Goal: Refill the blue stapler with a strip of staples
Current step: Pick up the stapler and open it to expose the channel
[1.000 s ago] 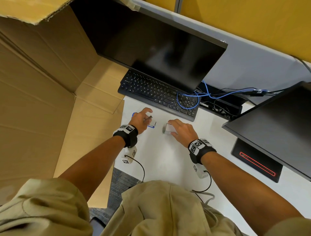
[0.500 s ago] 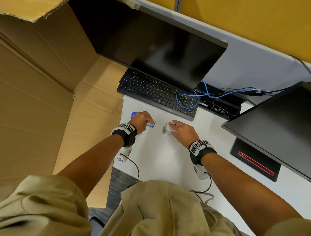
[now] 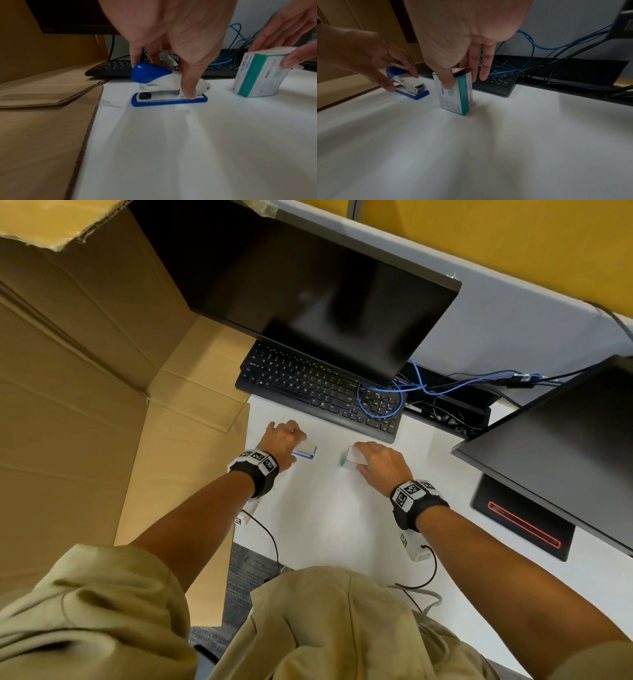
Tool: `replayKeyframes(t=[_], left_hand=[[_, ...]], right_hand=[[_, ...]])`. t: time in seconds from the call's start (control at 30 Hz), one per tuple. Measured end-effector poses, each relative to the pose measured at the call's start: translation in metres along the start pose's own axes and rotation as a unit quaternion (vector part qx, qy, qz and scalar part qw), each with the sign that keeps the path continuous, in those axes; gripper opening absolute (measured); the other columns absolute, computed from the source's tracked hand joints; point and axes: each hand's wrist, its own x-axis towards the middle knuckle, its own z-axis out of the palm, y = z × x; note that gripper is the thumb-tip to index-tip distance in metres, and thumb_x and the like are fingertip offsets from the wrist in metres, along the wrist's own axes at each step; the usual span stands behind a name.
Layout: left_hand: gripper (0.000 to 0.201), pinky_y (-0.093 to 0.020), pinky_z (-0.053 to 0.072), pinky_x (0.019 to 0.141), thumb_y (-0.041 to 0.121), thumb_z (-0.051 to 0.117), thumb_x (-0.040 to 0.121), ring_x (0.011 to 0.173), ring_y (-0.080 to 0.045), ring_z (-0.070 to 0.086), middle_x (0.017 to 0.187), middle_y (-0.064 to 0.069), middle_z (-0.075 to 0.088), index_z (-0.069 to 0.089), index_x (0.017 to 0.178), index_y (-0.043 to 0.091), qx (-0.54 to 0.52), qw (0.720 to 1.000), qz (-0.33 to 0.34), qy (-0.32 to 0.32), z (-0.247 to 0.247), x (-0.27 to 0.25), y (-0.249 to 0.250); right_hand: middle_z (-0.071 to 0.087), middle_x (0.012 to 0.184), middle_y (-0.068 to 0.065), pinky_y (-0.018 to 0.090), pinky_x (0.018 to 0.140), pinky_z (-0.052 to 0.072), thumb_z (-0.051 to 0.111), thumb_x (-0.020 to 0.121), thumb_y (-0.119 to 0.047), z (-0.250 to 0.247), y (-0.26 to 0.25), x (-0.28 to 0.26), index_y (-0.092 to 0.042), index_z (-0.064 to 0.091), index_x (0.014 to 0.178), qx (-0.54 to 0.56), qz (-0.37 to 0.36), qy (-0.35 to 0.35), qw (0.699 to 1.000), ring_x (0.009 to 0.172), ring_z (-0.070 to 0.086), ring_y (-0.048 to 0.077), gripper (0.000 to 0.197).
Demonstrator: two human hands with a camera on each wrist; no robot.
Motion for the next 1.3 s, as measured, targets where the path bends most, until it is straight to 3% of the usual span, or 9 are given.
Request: replayKeyframes(t=[0.13, 0.33, 0.5, 0.7, 0.8, 0.9, 1.03, 1.13, 1.3], left_hand=[[0.041, -0.039, 0.048, 0.092, 0.006, 0.065, 0.084, 0.102, -0.031, 0.06, 0.127, -0.01, 0.055, 0.059, 0.123, 0.015, 0.014, 1.0, 0.011, 0.008, -0.005, -0.001, 0.003], [0.035, -0.039, 0.054, 0.076, 0.015, 0.065, 0.086, 0.093, -0.029, 0.065, 0.128, -0.001, 0.054, 0.061, 0.119, 0.023, 0.017, 0.999, 0.027, -0.007, -0.001, -0.008, 0.011], [0.04, -0.041, 0.054, 0.08, 0.027, 0.066, 0.083, 0.092, -0.033, 0.065, 0.13, -0.001, 0.053, 0.06, 0.121, 0.022, -0.045, 0.998, 0.032, -0.012, 0.017, -0.022, 0.027], [0.056, -0.039, 0.054, 0.089, 0.04, 0.072, 0.079, 0.099, -0.027, 0.064, 0.129, -0.006, 0.055, 0.057, 0.127, 0.015, -0.202, 0.979, -0.014, 0.006, 0.034, -0.032, 0.03], [0.041, -0.036, 0.053, 0.091, 0.026, 0.066, 0.086, 0.102, -0.027, 0.062, 0.122, -0.008, 0.06, 0.056, 0.124, 0.012, -0.253, 0.967, -0.029, 0.032, 0.038, -0.034, 0.026], [0.046, -0.038, 0.055, 0.089, 0.009, 0.064, 0.083, 0.1, -0.025, 0.062, 0.125, -0.005, 0.056, 0.051, 0.127, 0.016, -0.246, 0.969, -0.013, 0.023, 0.038, -0.037, 0.024], [0.063, -0.037, 0.055, 0.088, 0.013, 0.067, 0.079, 0.113, -0.023, 0.059, 0.142, 0.001, 0.042, 0.04, 0.136, 0.021, -0.17, 0.985, 0.04, 0.001, 0.033, -0.039, 0.021], [0.078, -0.037, 0.051, 0.096, 0.023, 0.075, 0.076, 0.128, -0.025, 0.047, 0.15, -0.004, 0.033, 0.033, 0.142, 0.019, -0.108, 0.99, 0.091, -0.024, 0.029, -0.039, 0.015], [0.08, -0.038, 0.04, 0.107, 0.032, 0.081, 0.07, 0.128, -0.029, 0.047, 0.142, -0.012, 0.047, 0.043, 0.138, 0.012, -0.022, 0.981, 0.192, -0.014, 0.023, -0.034, 0.019]], right_hand=[[0.057, 0.132, 0.012, 0.041, 0.101, 0.041, 0.07, 0.083, -0.026, 0.001, -0.008, -0.001, -0.009, 0.053, 0.13, -0.012, -0.059, 0.055, 0.997, 0.12, 0.054, 0.031, 0.053], [0.063, 0.122, 0.015, 0.04, 0.1, 0.046, 0.073, 0.078, -0.012, 0.007, -0.04, 0.001, -0.003, 0.061, 0.117, 0.021, -0.155, 0.11, 0.982, 0.113, 0.058, 0.032, 0.041], [0.064, 0.112, 0.011, 0.042, 0.083, 0.053, 0.059, 0.088, -0.011, 0.018, -0.063, -0.001, -0.005, 0.062, 0.11, 0.085, -0.122, 0.048, 0.988, 0.103, 0.06, 0.031, 0.022], [0.066, 0.111, 0.015, 0.043, 0.081, 0.054, 0.053, 0.093, -0.016, 0.029, -0.063, -0.006, -0.006, 0.061, 0.115, 0.089, -0.073, -0.004, 0.993, 0.094, 0.064, 0.036, 0.025], [0.068, 0.105, 0.016, 0.043, 0.078, 0.054, 0.052, 0.091, -0.014, 0.032, -0.06, -0.01, -0.007, 0.06, 0.114, 0.108, -0.057, -0.021, 0.992, 0.091, 0.064, 0.037, 0.025], [0.068, 0.106, 0.013, 0.038, 0.076, 0.054, 0.055, 0.091, -0.026, 0.032, -0.061, -0.015, -0.011, 0.057, 0.118, 0.124, -0.045, -0.028, 0.991, 0.09, 0.064, 0.034, 0.032], [0.058, 0.133, 0.008, 0.038, 0.091, 0.05, 0.057, 0.085, -0.058, 0.038, -0.061, -0.022, -0.015, 0.048, 0.132, 0.102, -0.044, -0.022, 0.994, 0.11, 0.06, 0.029, 0.065], [0.037, 0.152, 0.01, 0.041, 0.11, 0.034, 0.055, 0.08, -0.069, 0.042, -0.057, -0.026, -0.016, 0.038, 0.143, 0.075, -0.066, -0.011, 0.995, 0.134, 0.041, 0.027, 0.084], [0.027, 0.157, 0.01, 0.042, 0.116, 0.027, 0.053, 0.076, -0.075, 0.046, -0.051, -0.032, -0.015, 0.03, 0.147, 0.083, -0.048, -0.022, 0.995, 0.142, 0.028, 0.027, 0.096]])
